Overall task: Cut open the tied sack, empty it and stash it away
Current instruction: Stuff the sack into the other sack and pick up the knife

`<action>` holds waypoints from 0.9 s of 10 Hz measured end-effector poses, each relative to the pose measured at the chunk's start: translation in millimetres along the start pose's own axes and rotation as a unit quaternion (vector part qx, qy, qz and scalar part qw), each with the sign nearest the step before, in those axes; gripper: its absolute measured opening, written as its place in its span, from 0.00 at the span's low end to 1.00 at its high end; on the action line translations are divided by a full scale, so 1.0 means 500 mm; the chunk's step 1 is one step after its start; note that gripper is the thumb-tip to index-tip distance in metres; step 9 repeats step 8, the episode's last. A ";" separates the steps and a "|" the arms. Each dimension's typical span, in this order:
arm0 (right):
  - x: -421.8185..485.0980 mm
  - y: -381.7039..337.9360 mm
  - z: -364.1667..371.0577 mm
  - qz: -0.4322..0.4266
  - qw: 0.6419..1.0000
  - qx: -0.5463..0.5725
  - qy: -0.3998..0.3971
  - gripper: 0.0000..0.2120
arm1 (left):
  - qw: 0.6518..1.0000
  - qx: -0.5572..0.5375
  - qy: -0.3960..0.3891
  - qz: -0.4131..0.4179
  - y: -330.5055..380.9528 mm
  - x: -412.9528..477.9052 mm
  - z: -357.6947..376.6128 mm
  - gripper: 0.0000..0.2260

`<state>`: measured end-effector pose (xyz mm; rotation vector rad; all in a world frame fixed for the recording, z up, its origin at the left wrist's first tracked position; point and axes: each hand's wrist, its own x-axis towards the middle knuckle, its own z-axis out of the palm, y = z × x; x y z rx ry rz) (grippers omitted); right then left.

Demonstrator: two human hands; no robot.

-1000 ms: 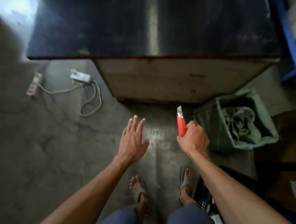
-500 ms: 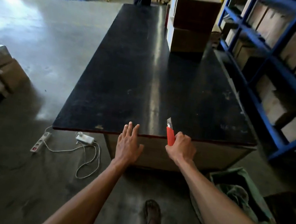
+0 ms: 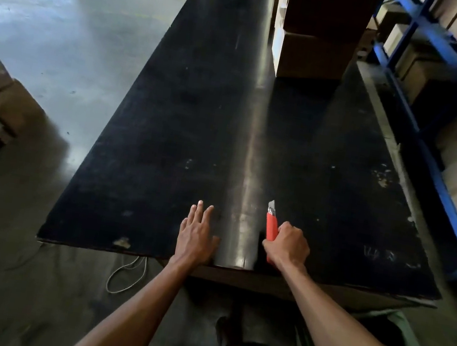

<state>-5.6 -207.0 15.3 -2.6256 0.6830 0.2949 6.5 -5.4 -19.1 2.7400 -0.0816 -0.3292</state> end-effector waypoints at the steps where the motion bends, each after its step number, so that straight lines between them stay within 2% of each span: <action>1: 0.068 -0.005 0.029 0.014 1.000 -0.003 -0.028 0.17 | 0.999 0.002 -0.026 -0.019 -0.005 0.058 0.039 0.36; 3: 0.148 -0.004 0.089 0.024 0.997 -0.019 -0.072 0.18 | 0.997 0.035 -0.064 -0.027 -0.027 0.116 0.120 0.38; 5: 0.180 -0.004 0.128 0.039 0.995 -0.032 -0.080 0.22 | 0.996 0.042 -0.072 -0.016 -0.048 0.126 0.168 0.37; 9: 0.157 -0.011 0.101 0.044 0.994 -0.045 -0.084 0.25 | 0.996 0.041 -0.083 -0.013 -0.038 0.112 0.127 0.35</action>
